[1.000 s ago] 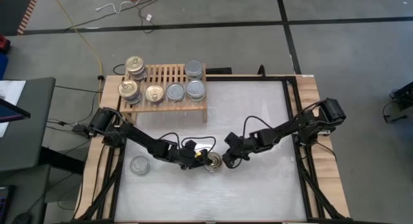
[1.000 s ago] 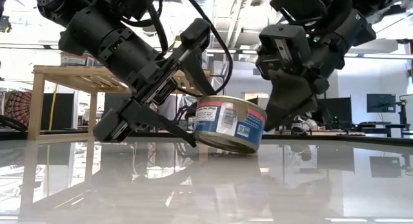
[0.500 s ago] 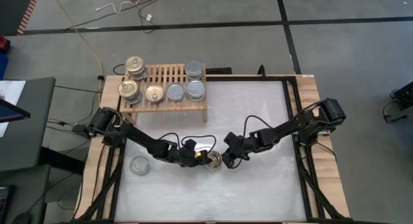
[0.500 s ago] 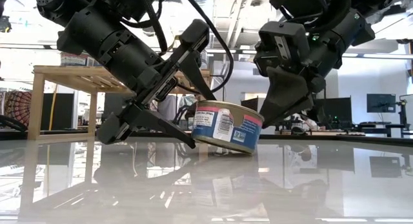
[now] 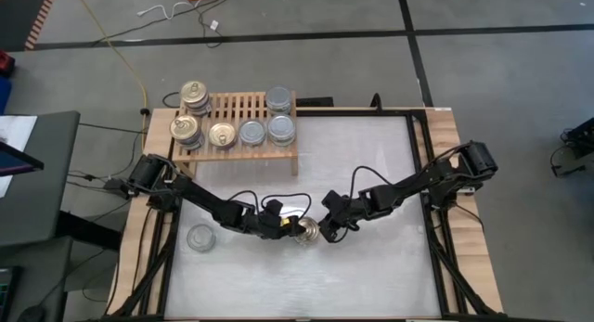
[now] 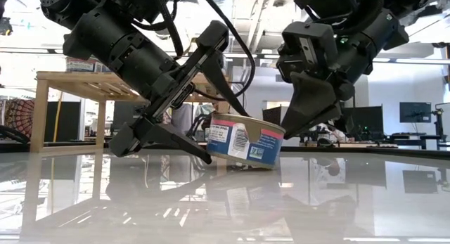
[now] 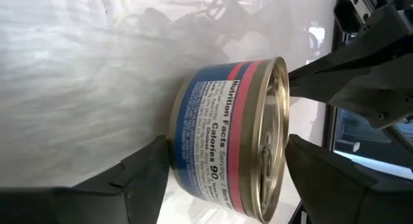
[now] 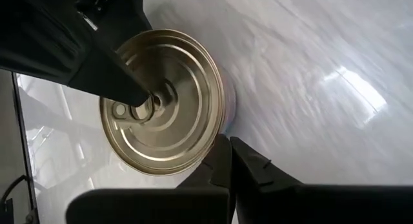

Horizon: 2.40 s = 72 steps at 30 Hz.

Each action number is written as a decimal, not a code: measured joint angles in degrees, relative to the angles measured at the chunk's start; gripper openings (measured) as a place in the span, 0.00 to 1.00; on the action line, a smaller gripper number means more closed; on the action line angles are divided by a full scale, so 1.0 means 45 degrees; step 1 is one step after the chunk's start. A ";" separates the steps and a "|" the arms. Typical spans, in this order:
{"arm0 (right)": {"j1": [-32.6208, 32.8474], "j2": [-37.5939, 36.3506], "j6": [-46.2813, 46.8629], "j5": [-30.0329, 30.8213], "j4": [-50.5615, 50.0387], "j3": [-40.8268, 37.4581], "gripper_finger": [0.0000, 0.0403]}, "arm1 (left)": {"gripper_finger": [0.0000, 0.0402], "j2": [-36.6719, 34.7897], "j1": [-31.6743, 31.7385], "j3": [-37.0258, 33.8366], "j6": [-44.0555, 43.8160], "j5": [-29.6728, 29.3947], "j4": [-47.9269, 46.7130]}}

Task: Stack canned seafood by type on shelf
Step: Stack the blue tuna can on top of the bottom right blue tuna can on the shelf

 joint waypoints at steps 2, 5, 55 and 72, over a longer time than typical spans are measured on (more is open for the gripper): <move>0.0000 0.0000 -0.0002 -0.0004 0.0072 0.0000 0.06 | 0.74 0.0000 0.0000 0.0000 -0.0222 0.0000 -0.0001; 0.0016 0.0000 -0.0029 -0.0005 0.0273 -0.0001 0.06 | 0.74 0.0000 0.0000 0.0000 -0.0827 0.0071 -0.0010; -0.0077 -0.0059 -0.0305 -0.0365 0.0213 0.0005 0.09 | 0.45 0.0000 0.0005 0.0024 -0.0516 0.0374 0.0398; 0.0014 -0.3270 -0.0597 0.3295 -0.6033 0.0005 0.23 | 0.45 -0.1860 -0.0316 -0.0944 0.0059 -0.1776 0.0634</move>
